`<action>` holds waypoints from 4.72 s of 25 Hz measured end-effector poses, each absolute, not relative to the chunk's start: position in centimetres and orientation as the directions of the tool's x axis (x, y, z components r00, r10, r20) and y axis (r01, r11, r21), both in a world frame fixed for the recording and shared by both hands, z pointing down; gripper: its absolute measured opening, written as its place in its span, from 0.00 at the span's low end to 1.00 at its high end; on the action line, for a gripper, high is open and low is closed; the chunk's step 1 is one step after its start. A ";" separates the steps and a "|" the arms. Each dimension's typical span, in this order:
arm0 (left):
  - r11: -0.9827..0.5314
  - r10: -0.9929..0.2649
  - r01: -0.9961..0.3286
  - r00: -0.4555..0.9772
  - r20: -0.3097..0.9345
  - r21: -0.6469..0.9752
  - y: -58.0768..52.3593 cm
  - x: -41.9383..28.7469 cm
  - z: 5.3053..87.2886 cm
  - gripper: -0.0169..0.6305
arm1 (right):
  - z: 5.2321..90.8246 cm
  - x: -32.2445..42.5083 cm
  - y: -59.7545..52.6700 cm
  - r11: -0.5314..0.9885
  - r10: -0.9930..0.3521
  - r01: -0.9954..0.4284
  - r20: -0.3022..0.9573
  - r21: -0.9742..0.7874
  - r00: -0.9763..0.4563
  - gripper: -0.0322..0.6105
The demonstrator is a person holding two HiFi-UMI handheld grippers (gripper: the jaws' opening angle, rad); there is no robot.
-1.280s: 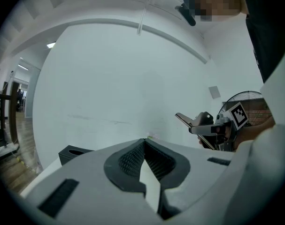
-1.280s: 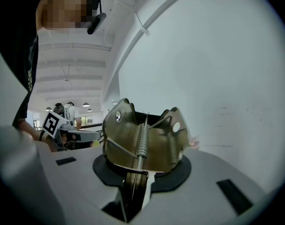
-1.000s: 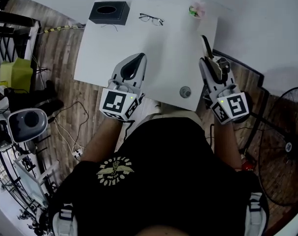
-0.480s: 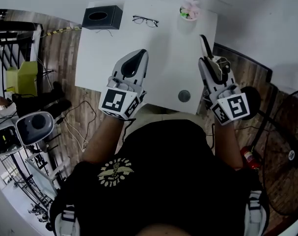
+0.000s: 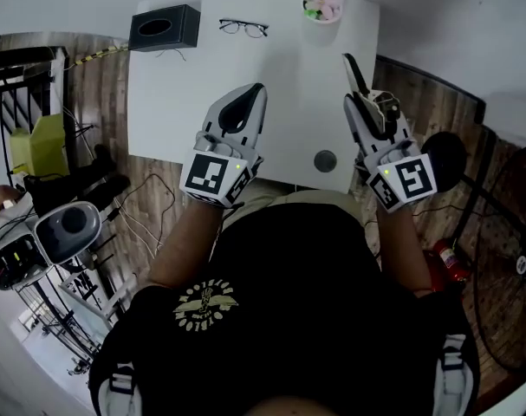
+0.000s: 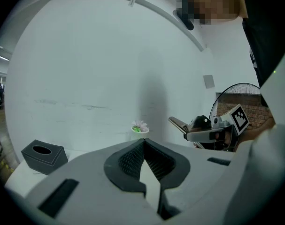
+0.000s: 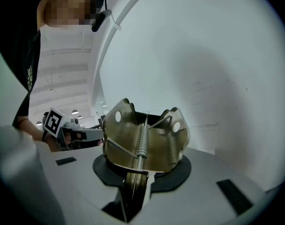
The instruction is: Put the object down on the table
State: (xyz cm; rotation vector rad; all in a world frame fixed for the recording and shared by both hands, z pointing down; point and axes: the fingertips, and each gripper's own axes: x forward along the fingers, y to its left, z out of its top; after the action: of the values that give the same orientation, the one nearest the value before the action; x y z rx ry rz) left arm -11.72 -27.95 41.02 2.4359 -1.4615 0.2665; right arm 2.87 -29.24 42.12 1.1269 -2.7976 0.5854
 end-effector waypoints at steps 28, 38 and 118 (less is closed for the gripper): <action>-0.541 -0.736 -0.804 0.594 0.324 0.246 -27.9 -10.9 49.6 0.04 | 53.1 -0.6 -27.4 0.568 -0.620 -0.729 0.384 -0.382 -0.684 0.18; -0.526 -0.730 -0.811 0.585 0.354 0.254 -28.1 -10.8 52.2 0.04 | 58.7 -2.4 -27.5 0.571 -0.561 -0.727 0.464 -0.381 -0.685 0.18; -0.500 -0.846 -0.861 0.508 0.162 0.089 -26.7 -10.1 34.9 0.04 | 37.3 3.5 -26.4 0.654 -0.729 -0.756 0.297 0.035 -0.617 0.05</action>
State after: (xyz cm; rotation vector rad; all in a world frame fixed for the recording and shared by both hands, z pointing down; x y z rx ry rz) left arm -10.09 -26.68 34.92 2.5878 -1.4770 0.1444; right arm 3.49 -26.37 37.30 1.1913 -2.5888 0.1354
